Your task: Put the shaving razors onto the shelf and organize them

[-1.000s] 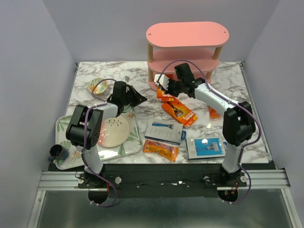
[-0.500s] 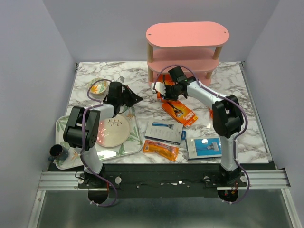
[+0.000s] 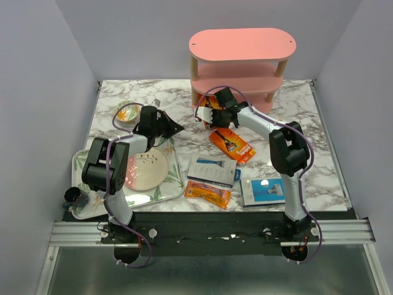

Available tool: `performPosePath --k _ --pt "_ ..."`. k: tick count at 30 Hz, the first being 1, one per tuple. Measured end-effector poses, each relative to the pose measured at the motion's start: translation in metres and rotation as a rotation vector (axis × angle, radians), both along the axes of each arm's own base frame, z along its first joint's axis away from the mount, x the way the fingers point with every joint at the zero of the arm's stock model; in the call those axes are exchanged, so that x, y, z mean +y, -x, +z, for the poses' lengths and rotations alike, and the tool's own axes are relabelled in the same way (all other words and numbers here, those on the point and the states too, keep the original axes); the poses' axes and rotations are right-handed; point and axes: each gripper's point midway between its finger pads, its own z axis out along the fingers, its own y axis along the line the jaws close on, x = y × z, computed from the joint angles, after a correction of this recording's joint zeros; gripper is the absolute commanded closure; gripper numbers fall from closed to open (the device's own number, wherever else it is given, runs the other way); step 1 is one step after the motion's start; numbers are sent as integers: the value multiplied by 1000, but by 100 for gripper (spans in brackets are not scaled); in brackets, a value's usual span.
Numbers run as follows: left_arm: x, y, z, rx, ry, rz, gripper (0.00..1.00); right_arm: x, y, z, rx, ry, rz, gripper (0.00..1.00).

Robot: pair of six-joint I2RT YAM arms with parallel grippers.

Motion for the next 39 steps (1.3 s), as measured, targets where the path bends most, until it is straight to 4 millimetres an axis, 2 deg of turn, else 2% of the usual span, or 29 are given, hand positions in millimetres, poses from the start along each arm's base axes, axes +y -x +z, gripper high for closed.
performPosePath --k 8,15,23,32,39 --pt "0 0 0 0 0 0 100 4 -19 9 -60 -4 -16 99" --pt "0 0 0 0 0 1 100 10 -28 10 -75 -13 -16 99" --pt "0 0 -1 1 -1 0 100 17 -30 10 -87 -15 0 99" --pt "0 0 -2 4 -1 0 100 44 -35 9 -116 -28 42 99" --pt "0 0 -2 4 -1 1 100 46 -41 6 -146 -11 37 99"
